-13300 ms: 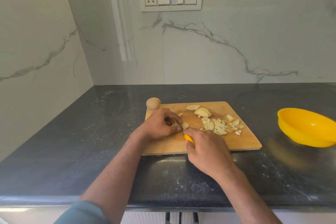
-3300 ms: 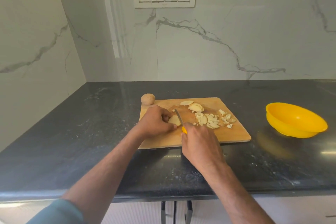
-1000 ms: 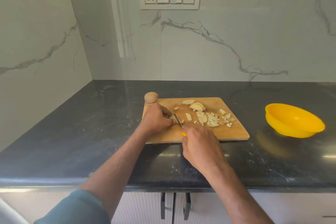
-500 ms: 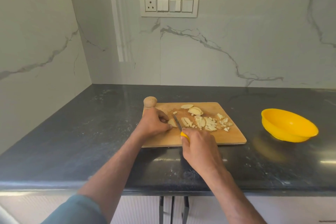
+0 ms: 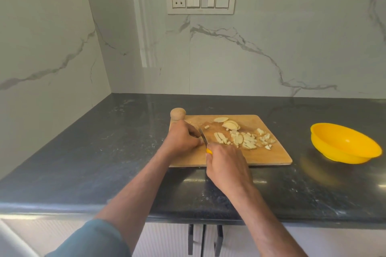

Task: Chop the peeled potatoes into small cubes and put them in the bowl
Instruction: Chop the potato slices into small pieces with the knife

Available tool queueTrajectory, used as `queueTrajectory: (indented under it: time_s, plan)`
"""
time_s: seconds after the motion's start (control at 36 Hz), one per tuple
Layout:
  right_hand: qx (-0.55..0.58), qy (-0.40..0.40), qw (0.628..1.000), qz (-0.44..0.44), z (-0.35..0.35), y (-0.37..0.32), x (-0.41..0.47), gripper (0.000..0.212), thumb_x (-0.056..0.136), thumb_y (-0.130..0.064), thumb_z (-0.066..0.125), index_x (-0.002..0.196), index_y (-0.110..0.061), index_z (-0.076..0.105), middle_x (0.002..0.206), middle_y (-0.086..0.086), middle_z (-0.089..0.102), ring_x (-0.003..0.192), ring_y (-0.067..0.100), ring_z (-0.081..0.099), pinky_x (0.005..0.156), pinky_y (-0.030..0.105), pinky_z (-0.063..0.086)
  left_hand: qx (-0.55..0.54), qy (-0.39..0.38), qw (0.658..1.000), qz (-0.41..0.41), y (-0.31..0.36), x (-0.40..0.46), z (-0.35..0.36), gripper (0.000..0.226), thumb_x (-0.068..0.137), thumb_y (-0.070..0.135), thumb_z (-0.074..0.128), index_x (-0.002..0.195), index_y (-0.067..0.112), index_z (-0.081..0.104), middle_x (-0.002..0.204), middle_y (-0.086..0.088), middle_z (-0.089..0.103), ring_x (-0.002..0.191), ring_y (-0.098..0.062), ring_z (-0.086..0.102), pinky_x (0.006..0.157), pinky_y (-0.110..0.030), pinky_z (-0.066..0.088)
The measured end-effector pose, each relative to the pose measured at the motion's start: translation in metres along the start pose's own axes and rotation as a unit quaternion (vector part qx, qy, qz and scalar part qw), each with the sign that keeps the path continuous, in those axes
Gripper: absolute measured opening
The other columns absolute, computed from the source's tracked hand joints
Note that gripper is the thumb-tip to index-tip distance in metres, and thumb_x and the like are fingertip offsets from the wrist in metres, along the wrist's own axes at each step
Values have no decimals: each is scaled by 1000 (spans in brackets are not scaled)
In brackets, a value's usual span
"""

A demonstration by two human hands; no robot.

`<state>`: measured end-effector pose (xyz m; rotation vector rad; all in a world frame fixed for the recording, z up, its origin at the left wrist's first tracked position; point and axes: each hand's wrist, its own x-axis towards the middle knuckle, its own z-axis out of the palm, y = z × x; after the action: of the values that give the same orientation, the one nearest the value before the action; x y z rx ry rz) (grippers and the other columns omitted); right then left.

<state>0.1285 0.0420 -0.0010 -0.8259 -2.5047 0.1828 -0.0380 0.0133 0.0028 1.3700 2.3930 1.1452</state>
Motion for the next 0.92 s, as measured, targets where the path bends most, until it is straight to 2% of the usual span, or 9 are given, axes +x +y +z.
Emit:
queueTrajectory:
  time_s: [0.17,0.33,0.39,0.44,0.61,0.69,0.78,0.86,0.92]
  plan:
    - [-21,-10,1000,-5,-2,1,-3,10,96,-16,58,102,-17,65,85,1,66,74,19,57,62,29,47,-6,-4,1000,-6,1,1,1,11,81,10,79,91,11,83,88,5,76,83,-6,67,72,-15,52]
    - [-13,7,1000,-1,-8,18,-18,19,99,-24,56,113,-23,68,88,-4,71,76,17,65,62,23,47,1,6,1000,-10,-2,-1,2,15,81,15,83,95,9,82,84,2,75,81,-10,69,82,-30,59]
    - [5,11,1000,4,-12,22,-22,21,99,-27,56,116,-23,69,89,-4,73,78,15,67,56,11,37,-6,9,1000,-7,-4,-2,2,16,82,18,84,96,11,81,84,5,74,82,-7,67,83,-28,58]
    - [26,20,999,11,-16,24,-27,21,99,-29,57,114,-22,70,90,-5,74,79,15,67,48,9,26,-18,13,1000,-6,-4,-3,2,13,83,22,83,94,14,82,87,6,74,84,-5,66,81,-26,57]
    - [36,26,999,2,-13,14,-24,20,99,-30,56,110,-21,70,83,-4,72,63,13,54,51,14,27,-68,82,994,-40,-8,0,4,12,95,17,70,92,15,81,92,5,73,86,-7,64,70,-15,47]
    - [19,21,1000,-13,-6,3,-20,20,99,-30,53,111,-22,68,81,-1,70,71,21,63,57,28,38,-81,116,989,-43,-13,1,3,11,94,17,70,91,15,81,88,4,74,89,-11,65,83,-28,55]
    - [4,8,1000,-11,-3,-6,-16,19,101,-26,52,111,-21,68,86,1,71,77,23,65,58,29,42,-104,123,986,-47,-15,1,1,10,93,16,72,89,16,81,85,6,74,91,-12,66,87,-31,55]
    - [1,23,999,23,-2,2,-12,22,100,-24,54,116,-21,69,89,-4,72,71,13,65,55,16,46,-102,101,989,-42,-15,1,2,8,93,18,72,93,17,80,91,7,72,92,-9,65,86,-28,55]
    - [3,26,998,59,-5,12,-11,23,101,-24,54,117,-21,69,90,-8,73,64,7,60,45,9,33,-95,88,991,-41,-15,2,3,8,93,20,72,94,18,79,93,5,72,90,-8,65,83,-25,55]
